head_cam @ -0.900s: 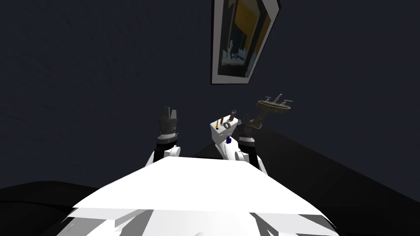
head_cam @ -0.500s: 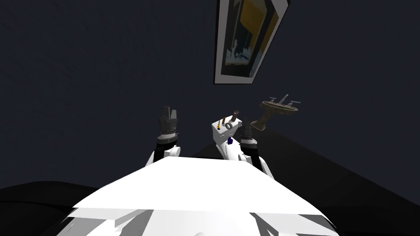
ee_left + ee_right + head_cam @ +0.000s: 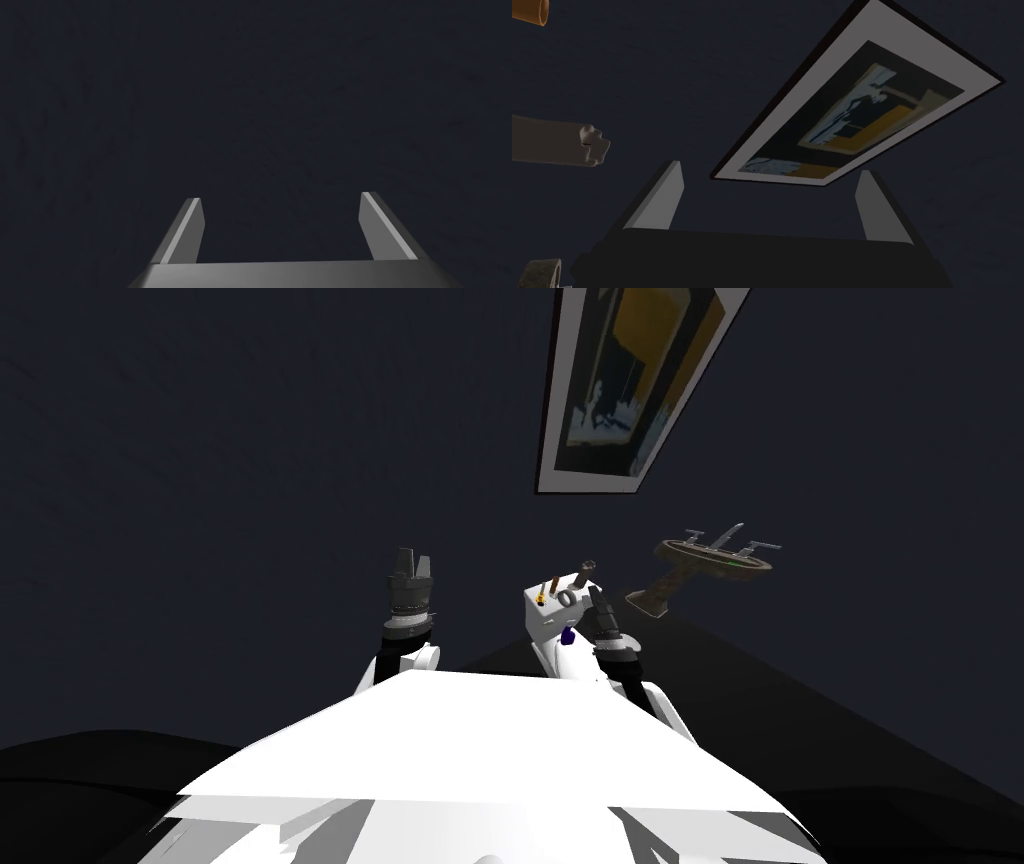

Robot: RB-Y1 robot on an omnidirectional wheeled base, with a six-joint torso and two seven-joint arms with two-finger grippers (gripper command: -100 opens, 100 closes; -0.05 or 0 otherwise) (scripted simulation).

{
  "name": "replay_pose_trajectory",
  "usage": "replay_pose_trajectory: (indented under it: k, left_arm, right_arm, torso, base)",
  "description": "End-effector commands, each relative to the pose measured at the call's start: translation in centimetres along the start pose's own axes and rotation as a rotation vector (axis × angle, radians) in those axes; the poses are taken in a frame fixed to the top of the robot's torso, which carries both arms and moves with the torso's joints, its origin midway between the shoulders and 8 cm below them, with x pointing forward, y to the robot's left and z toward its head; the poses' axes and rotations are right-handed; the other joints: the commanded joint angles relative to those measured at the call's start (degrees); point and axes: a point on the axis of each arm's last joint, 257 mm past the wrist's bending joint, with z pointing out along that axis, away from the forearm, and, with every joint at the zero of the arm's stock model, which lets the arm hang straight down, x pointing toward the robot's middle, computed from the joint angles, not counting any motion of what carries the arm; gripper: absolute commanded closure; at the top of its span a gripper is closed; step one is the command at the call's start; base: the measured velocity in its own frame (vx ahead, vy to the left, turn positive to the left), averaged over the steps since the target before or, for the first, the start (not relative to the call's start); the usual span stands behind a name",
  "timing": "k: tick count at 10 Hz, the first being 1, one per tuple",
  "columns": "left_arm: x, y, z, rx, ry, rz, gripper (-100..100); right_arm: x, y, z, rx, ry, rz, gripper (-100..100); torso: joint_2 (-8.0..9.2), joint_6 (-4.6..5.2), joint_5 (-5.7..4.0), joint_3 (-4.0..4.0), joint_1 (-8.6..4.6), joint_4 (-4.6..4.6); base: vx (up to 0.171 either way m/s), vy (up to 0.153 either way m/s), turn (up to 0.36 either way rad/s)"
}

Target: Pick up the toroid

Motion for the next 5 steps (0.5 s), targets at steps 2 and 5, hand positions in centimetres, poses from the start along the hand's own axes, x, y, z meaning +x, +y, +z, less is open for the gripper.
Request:
replay_pose_trajectory:
  k: [2, 5]
  left_arm:
    - [0.0, 0.0, 0.0, 0.000, 0.000, 0.000, 0]
    - [0.0, 0.0, 0.0, 0.000, 0.000, 0.000, 0]
  right_arm:
    - [-0.2, -2.1, -1.9, 0.058, 0.075, -0.051, -100]
    - [-0.5, -4.1, -4.0, 0.120, 0.155, -0.090, -100]
  torso:
    - [-0.01, -0.02, 0.01, -0.01, 0.02, 0.00]
    - [-0.01, -0.02, 0.00, -0.01, -0.01, 0.00]
  base:
    - [-0.013, -0.003, 0.246]
    - [-0.014, -0.011, 0.174]
